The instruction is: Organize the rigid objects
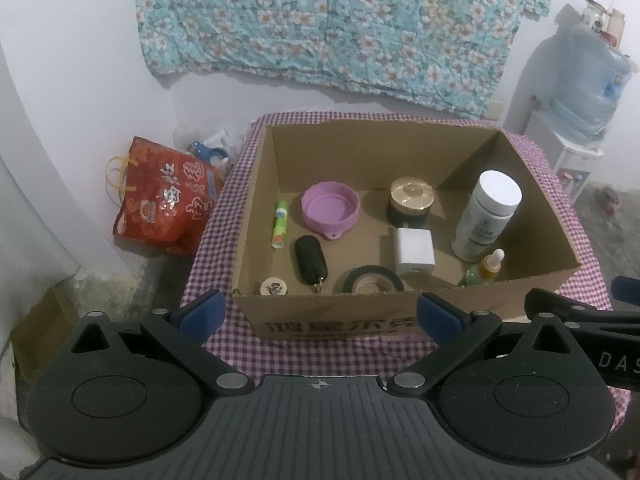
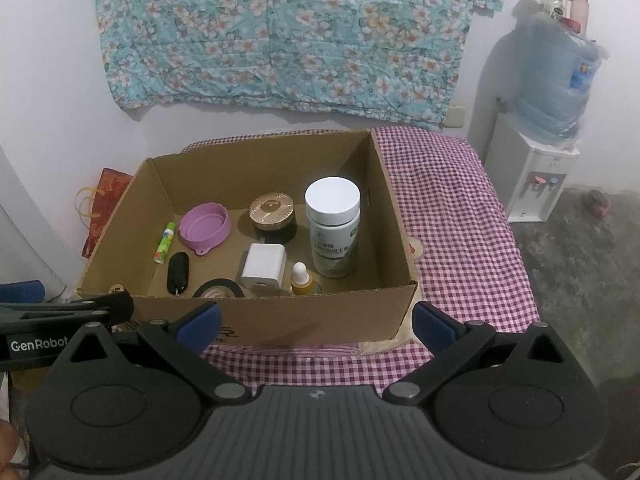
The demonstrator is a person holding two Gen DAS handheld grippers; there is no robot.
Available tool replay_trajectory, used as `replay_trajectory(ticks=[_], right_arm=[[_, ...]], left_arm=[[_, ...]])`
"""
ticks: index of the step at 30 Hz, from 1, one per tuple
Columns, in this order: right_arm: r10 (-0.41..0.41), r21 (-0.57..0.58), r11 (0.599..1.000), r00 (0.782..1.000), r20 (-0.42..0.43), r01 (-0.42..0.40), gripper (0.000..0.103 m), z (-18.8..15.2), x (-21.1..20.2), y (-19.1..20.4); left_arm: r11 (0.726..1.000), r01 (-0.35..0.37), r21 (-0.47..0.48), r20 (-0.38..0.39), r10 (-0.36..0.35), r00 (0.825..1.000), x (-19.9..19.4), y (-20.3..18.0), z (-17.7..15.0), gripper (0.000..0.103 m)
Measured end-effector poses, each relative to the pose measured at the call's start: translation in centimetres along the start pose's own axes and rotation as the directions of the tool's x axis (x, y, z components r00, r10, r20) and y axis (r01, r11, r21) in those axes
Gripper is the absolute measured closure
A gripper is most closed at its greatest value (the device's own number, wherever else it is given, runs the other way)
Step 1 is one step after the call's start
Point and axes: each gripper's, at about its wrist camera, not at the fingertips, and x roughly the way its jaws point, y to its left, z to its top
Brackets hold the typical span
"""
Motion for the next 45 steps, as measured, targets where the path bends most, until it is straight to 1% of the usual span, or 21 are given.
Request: replay_trajectory(ticks=[45], right_arm=[[0.006,0.0,1.0,1.0,-0.009,-0.006,0.0,-0.13,-0.01,-0.11]], left_arm=[[1.0,0.003,0.0,-0.008,-0.003,1.0,-0.03,0.1,0.03,0.001]])
